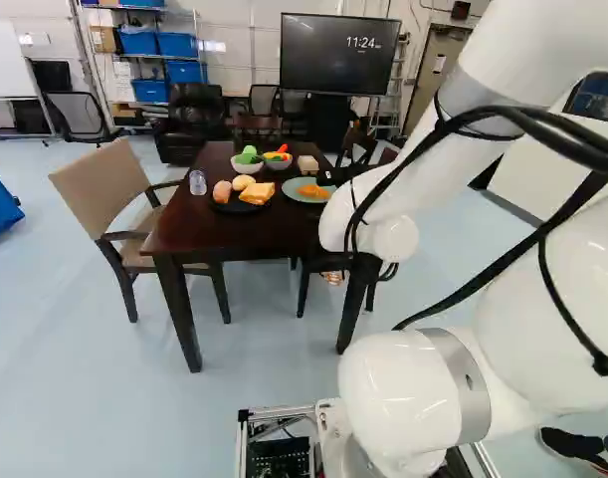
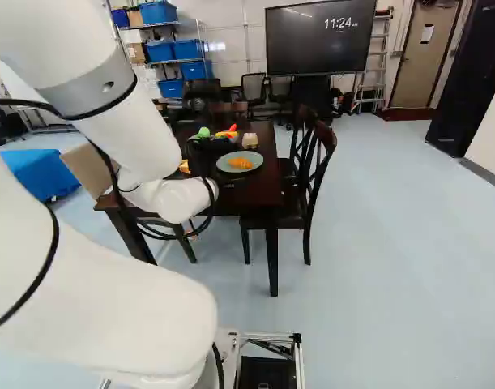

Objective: Move the croissant to the empty plate

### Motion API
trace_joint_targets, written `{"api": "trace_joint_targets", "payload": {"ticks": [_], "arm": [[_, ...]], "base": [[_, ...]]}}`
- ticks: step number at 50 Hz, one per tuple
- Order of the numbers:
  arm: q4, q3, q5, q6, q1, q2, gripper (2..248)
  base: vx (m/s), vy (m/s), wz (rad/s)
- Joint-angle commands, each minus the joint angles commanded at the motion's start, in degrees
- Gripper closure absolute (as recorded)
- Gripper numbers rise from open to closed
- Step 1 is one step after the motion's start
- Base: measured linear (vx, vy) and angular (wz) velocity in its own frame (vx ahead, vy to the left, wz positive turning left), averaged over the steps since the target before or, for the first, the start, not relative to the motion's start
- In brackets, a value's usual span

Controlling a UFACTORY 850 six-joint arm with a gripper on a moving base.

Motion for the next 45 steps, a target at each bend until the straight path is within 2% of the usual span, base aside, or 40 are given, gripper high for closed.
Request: {"api": "trace_joint_targets", "payload": {"ticks": [22, 45], "arm": [[-0.7, 3.7, 6.5, 4.3, 0.3, 0.9, 3], [-1.1, 5.6, 9.8, 6.5, 0.5, 1.3, 3]], "base": [[0.0, 0.0, 0.0], [0.0, 0.0, 0.0]]}}
